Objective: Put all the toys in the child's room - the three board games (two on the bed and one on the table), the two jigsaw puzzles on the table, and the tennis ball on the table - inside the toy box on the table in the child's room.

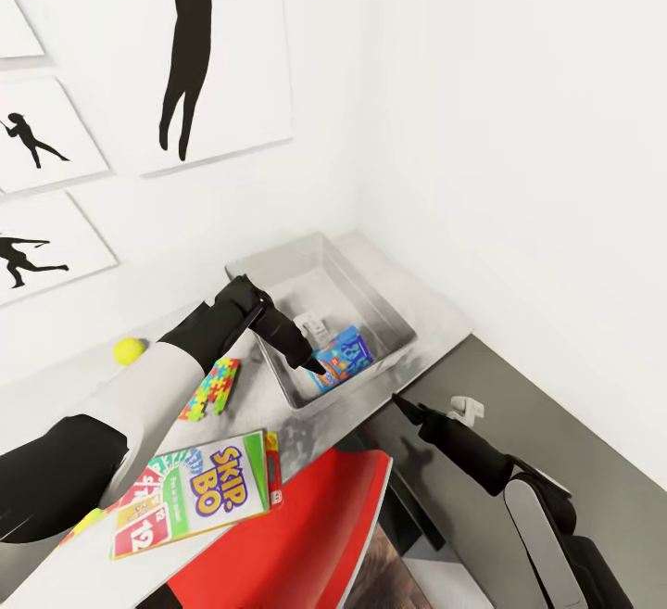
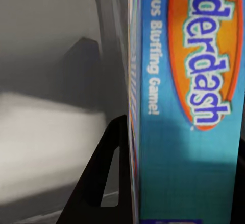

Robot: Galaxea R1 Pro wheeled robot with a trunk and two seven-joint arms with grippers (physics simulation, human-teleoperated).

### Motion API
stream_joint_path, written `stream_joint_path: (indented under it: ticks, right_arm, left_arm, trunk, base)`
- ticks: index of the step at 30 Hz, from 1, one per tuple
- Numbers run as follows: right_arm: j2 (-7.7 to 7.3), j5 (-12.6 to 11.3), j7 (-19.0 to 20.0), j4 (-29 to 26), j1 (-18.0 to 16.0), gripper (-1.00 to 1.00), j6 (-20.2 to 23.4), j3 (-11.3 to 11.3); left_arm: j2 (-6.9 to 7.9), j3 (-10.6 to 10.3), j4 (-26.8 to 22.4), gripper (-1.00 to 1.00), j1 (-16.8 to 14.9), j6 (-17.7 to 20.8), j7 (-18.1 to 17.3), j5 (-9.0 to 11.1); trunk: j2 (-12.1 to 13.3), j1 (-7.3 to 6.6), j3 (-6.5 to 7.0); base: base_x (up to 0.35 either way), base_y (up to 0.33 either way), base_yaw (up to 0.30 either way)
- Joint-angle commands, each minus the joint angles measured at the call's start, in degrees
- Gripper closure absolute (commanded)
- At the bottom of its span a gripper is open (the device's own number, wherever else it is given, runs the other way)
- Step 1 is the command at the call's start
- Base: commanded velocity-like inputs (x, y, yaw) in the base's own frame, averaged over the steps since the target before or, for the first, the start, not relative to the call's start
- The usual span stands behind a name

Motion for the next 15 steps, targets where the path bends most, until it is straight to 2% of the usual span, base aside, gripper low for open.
stream_joint_path:
  ticks: [1, 3, 4, 15]
  right_arm:
    - [-0.01, -0.3, 0.1, 0.0, 0.0, -1.00, 0.3, 0.0]
    - [-0.03, -0.4, 0.2, 0.0, 0.0, -1.00, 0.3, 0.0]
    - [-0.04, -0.4, 0.2, 0.0, 0.0, -1.00, 0.3, 0.0]
    - [-0.10, -0.4, 0.3, 0.0, 0.0, -1.00, 0.3, 0.0]
  left_arm:
    - [-0.02, 0.1, -0.1, 1.00, 0.0, 0.6, -0.4, -0.4]
    - [-0.04, 0.1, -0.1, 1.00, 0.0, 0.6, -0.4, -0.4]
    - [-0.06, 0.1, -0.1, -1.00, 0.0, 0.6, -0.4, -0.4]
    - [-0.06, 0.1, -0.1, -1.00, 0.0, 0.8, 0.2, -0.4]
  trunk:
    - [-0.1, 0.02, -0.07]
    - [-0.1, 0.02, -0.07]
    - [-0.1, 0.02, -0.07]
    - [-0.1, 0.02, -0.08]
  base:
    - [0.000, 0.000, 0.000]
    - [0.000, 0.000, 0.000]
    - [0.000, 0.000, 0.000]
    - [0.000, 0.000, 0.000]
